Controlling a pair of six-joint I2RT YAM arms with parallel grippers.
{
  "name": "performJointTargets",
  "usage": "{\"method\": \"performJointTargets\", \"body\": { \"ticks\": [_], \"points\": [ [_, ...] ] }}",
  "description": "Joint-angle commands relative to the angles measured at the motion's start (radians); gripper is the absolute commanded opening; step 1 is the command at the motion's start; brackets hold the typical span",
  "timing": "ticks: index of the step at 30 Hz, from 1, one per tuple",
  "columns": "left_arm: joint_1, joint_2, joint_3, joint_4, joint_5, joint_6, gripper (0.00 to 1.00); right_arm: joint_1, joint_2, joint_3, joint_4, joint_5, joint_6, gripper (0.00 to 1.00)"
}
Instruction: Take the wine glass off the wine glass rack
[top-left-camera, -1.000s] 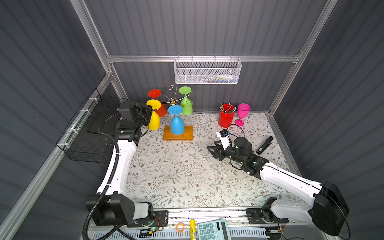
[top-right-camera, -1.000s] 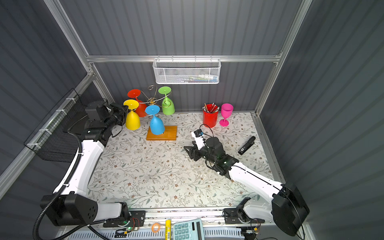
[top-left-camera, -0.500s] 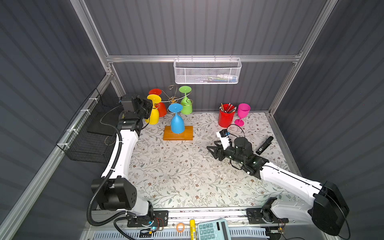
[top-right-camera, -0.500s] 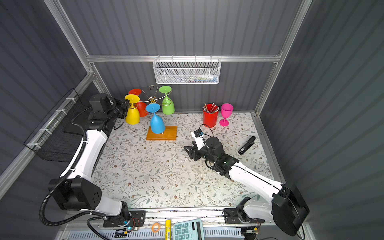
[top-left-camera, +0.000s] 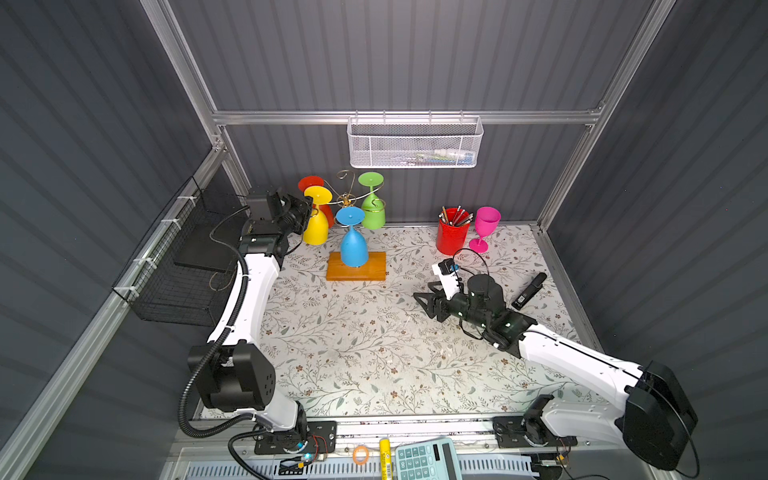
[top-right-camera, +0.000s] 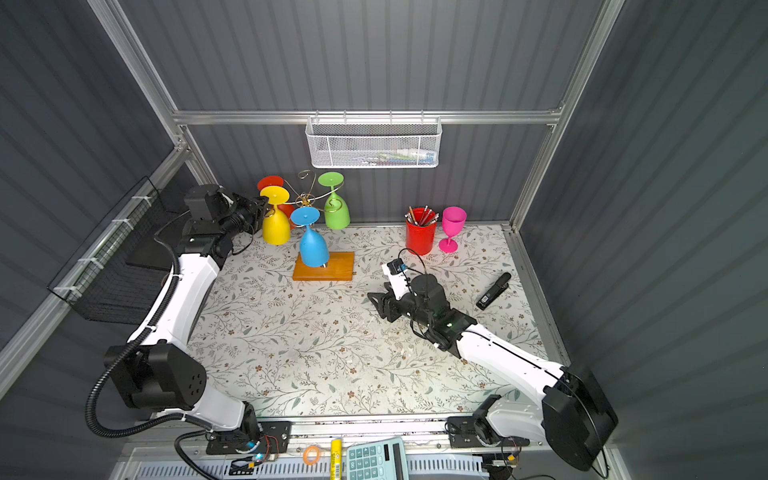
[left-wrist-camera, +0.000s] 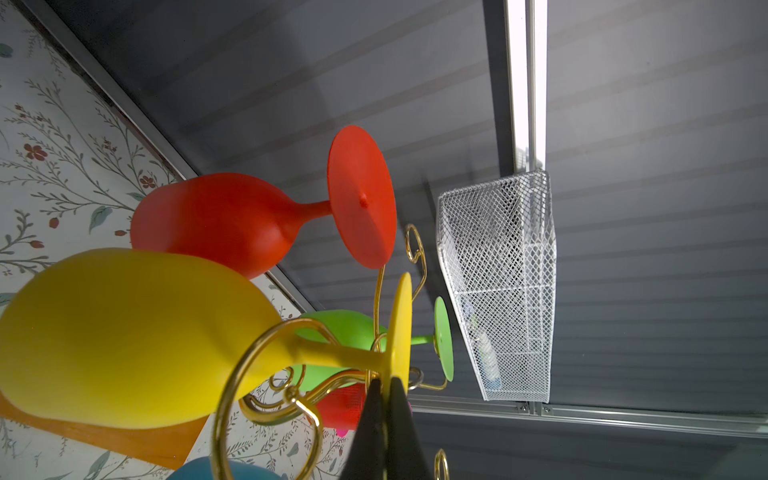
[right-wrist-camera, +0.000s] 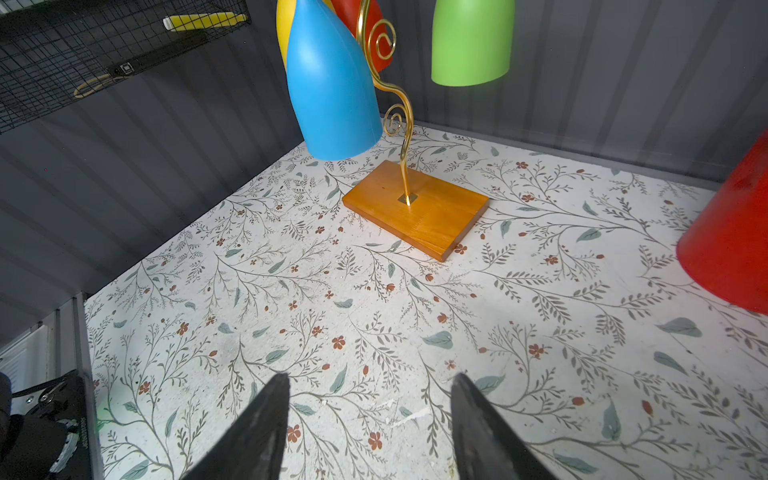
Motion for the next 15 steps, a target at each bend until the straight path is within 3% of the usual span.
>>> {"method": "performJointTargets", "body": {
  "ticks": [1,15],
  "points": [
    [0.004,-0.047,-0.023,0.039,0.049,0.000,0.00,0.006,0.006,0.011,0.010,0.003,-0.007,0.62],
    [0.004,-0.206,-0.183,0.031,0.079,0.000,0.00,0.009,-0.011,0.014,0.001,0.002,-0.002,0.62]
  ]
}}
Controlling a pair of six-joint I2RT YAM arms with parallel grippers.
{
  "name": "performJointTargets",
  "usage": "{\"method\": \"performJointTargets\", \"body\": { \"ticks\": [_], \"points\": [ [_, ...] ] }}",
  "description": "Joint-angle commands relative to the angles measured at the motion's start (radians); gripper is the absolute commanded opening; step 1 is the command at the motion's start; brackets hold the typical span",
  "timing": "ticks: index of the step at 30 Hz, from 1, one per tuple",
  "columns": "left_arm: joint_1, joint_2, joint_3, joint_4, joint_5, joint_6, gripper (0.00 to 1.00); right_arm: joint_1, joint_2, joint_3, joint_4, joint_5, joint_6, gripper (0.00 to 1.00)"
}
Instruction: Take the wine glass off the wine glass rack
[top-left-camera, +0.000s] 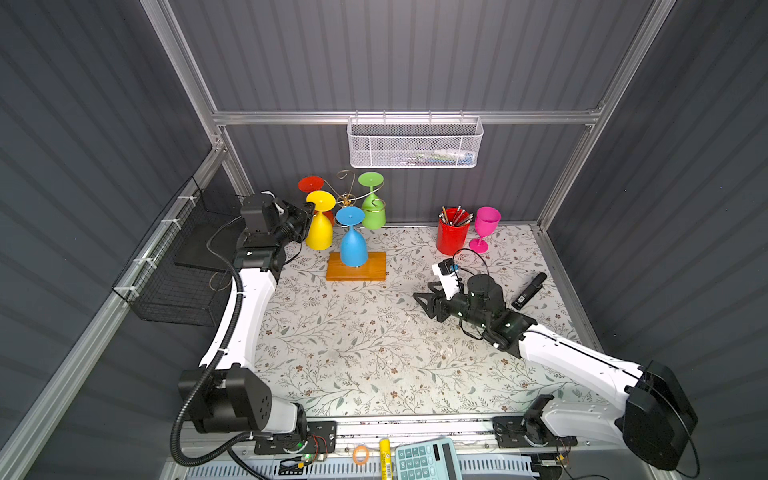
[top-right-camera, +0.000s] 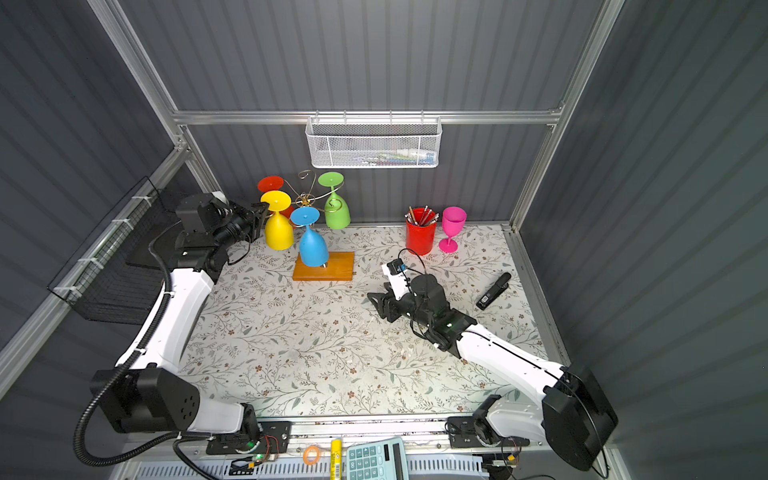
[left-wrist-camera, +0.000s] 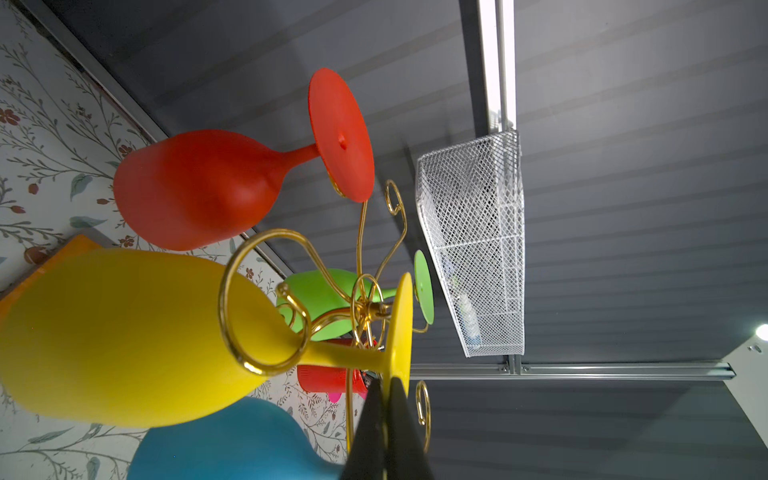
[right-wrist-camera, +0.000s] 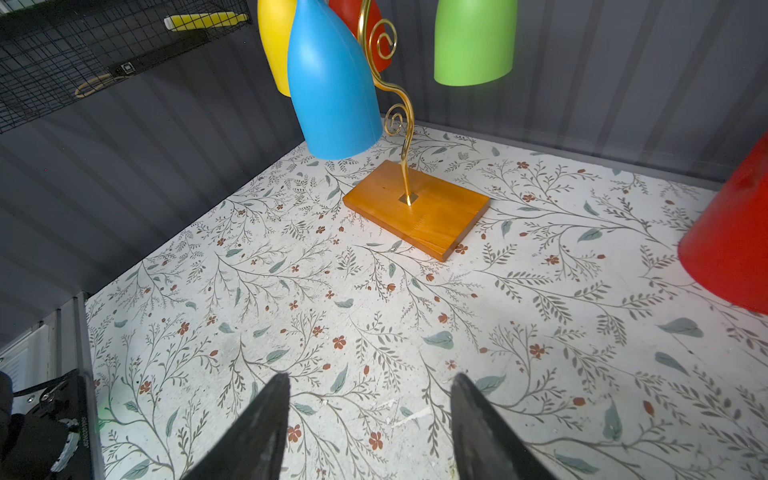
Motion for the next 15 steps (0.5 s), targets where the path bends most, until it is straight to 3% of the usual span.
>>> {"method": "performJointTargets", "body": {
  "ticks": [1,15],
  "points": [
    [0.004,-0.070,-0.059,0.002,0.020,0.005,0.00,0.007,-0.012,0.016,0.000,0.002,-0.002,0.62],
    [0.003,-0.301,-0.210,-0.052,0.086,0.017,0.00,0.011,0.010,0.080,-0.072,0.032,0.061,0.65]
  ]
}}
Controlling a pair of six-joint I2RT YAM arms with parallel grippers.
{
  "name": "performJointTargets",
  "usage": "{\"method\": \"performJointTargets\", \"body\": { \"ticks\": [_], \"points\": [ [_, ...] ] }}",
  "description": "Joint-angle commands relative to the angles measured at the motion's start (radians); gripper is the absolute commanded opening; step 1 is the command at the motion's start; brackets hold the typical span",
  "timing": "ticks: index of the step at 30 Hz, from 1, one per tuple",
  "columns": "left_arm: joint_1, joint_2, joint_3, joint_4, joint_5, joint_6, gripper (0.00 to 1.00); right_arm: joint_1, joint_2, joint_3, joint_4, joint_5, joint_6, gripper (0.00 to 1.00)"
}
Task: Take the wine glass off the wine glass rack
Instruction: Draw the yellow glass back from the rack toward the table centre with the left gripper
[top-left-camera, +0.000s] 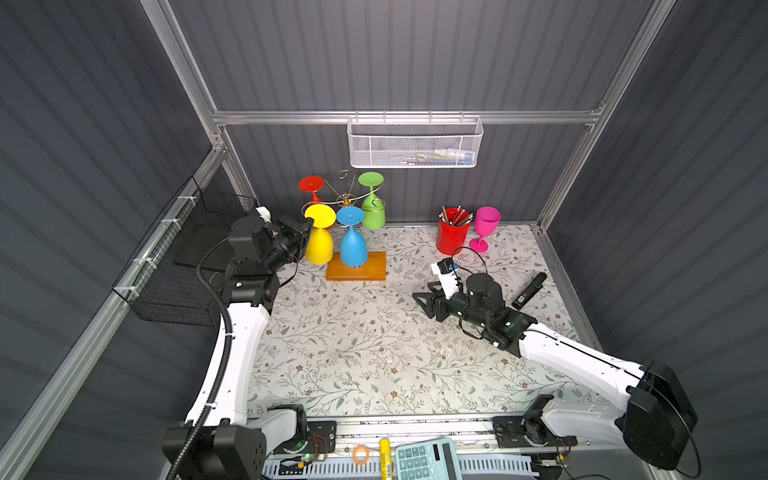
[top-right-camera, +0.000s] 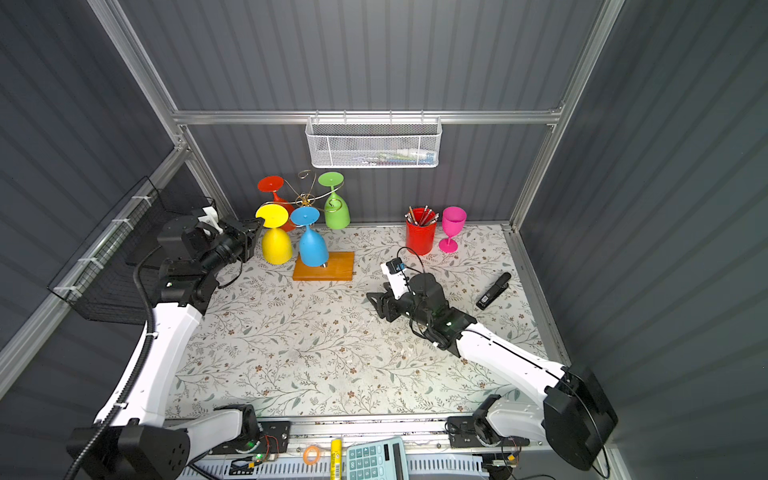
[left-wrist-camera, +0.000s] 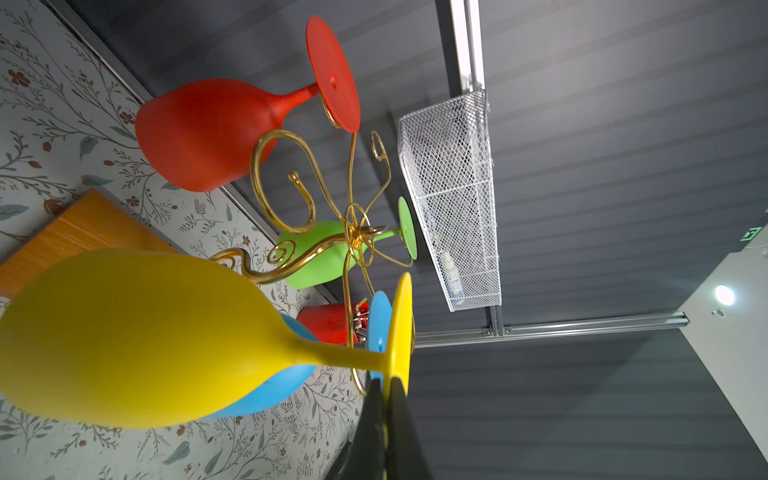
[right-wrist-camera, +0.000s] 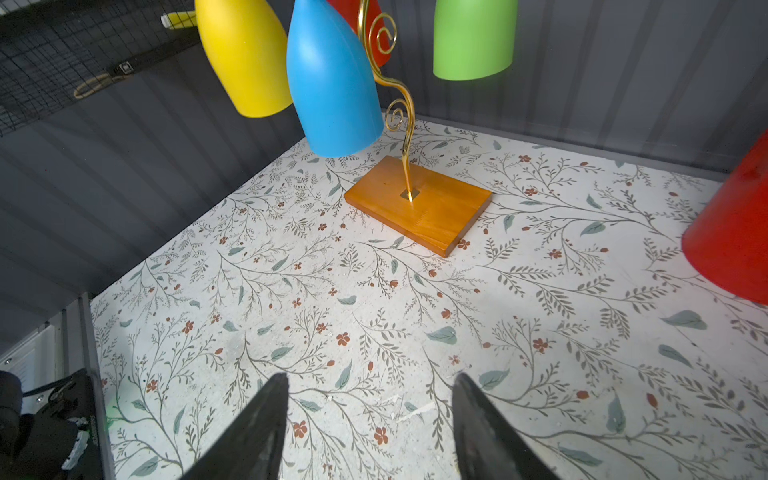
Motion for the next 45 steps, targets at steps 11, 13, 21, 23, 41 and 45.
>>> {"method": "performJointTargets", "body": {
  "ticks": [11,13,21,23,41,45],
  "points": [
    [0.005,-0.252,-0.104,-0.178,0.138,0.171,0.00,0.008,0.009,0.107,-0.161,0.063,0.149,0.66],
    [0.005,-0.263,-0.109,-0.188,0.187,0.229,0.00,0.006,0.006,0.127,-0.204,0.088,0.179,0.68],
    [0.004,-0.287,-0.133,-0.224,0.369,0.461,0.00,0.007,-0.035,0.184,-0.373,0.228,0.307,0.70],
    [0.001,-0.292,-0.154,-0.198,0.409,0.472,0.00,0.005,-0.043,0.214,-0.437,0.278,0.334,0.71],
    [-0.592,-0.182,-0.369,-0.022,-0.042,0.689,0.00,-0.221,-0.099,0.257,-0.723,0.248,0.602,0.75],
    [-0.765,-0.075,-0.372,0.060,-0.236,0.785,0.00,-0.314,-0.170,0.212,-0.735,0.175,0.668,0.74]
  ]
}}
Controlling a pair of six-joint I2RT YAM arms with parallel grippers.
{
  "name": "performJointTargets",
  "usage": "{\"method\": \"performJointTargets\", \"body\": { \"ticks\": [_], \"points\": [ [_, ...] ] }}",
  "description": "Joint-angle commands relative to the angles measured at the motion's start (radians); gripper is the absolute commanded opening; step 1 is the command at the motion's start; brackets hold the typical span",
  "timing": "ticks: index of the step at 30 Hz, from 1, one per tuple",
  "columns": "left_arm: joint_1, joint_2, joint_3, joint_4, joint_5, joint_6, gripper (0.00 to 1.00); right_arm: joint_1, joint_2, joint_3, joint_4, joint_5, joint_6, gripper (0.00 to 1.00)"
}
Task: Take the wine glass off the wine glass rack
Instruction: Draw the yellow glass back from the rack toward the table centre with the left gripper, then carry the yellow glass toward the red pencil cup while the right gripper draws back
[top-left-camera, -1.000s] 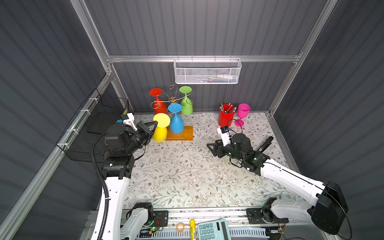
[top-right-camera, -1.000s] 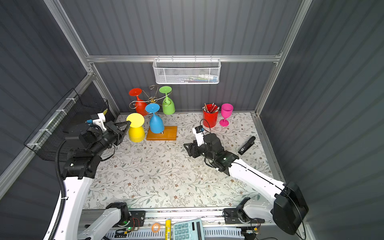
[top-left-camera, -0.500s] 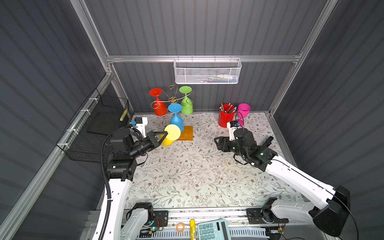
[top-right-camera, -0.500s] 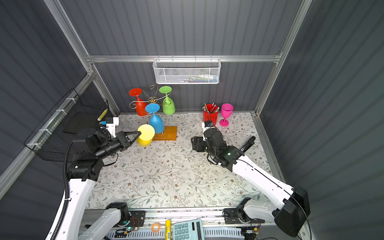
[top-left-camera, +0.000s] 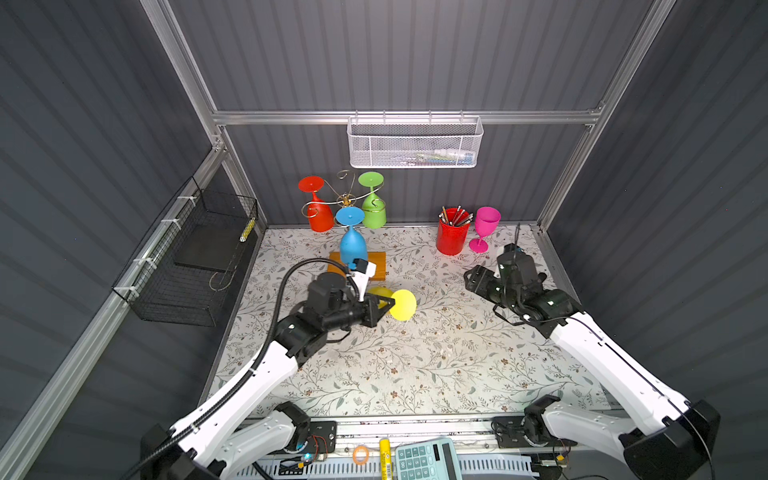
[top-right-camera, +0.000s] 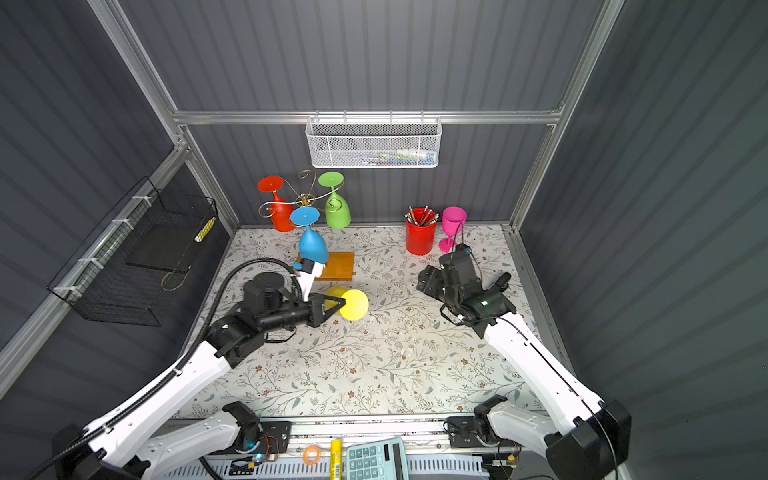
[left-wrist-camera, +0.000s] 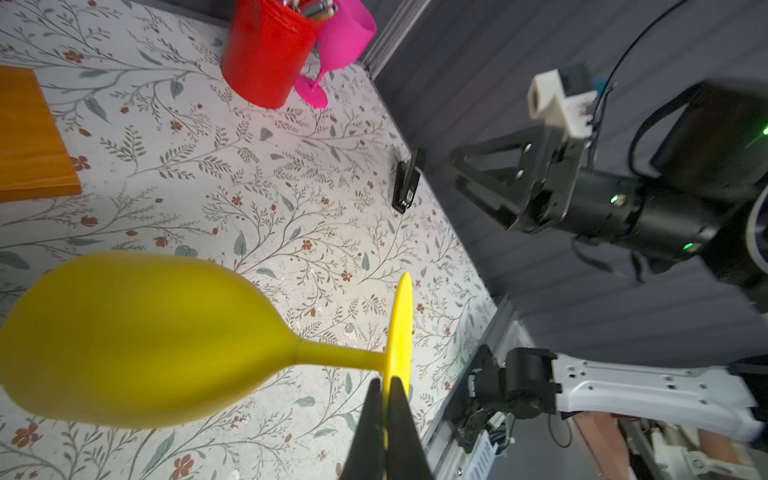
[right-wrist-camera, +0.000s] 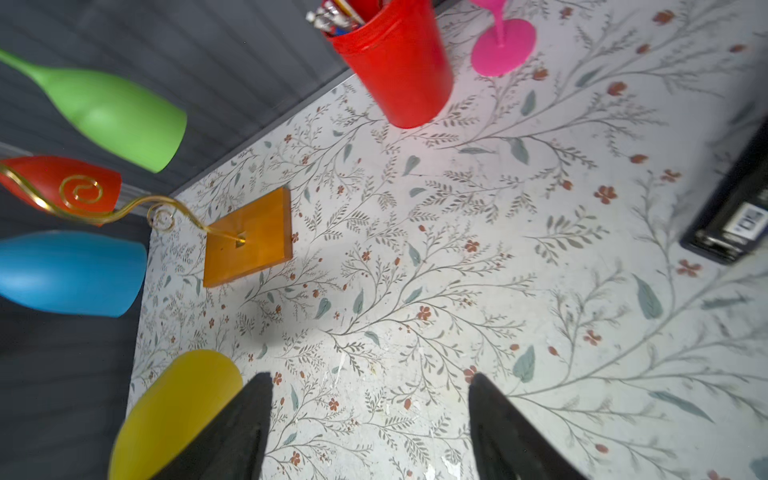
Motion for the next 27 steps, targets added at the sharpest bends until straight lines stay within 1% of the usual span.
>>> {"method": "performJointTargets", "body": {
  "ticks": [1,5,6,9,12,15,20,27],
  "points": [
    [-0.101,0.066,-0.008,0.130,-0.229,0.142,0.00,-0.049,-0.046,-0.018,-0.050,-0.076,0.089,0.73],
    [-0.217,0.149,-0.008,0.247,-0.345,0.225,0.00,-0.078,-0.062,0.024,-0.152,-0.079,0.131,0.72],
    [-0.248,0.174,-0.010,0.279,-0.389,0.257,0.00,-0.086,-0.065,0.034,-0.176,-0.088,0.144,0.72],
    [-0.332,0.246,-0.006,0.366,-0.484,0.347,0.00,-0.107,-0.074,0.056,-0.238,-0.129,0.191,0.71],
    [-0.389,0.322,0.010,0.436,-0.562,0.422,0.00,-0.126,-0.084,0.072,-0.281,-0.179,0.233,0.70],
    [-0.422,0.381,0.010,0.519,-0.616,0.477,0.00,-0.139,-0.086,0.085,-0.304,-0.224,0.251,0.67],
    [-0.453,0.443,0.005,0.637,-0.714,0.540,0.00,-0.148,-0.086,0.074,-0.334,-0.275,0.285,0.66],
    [-0.472,0.509,0.019,0.732,-0.741,0.638,0.00,-0.153,-0.073,0.037,-0.289,-0.361,0.366,0.63]
  ]
}}
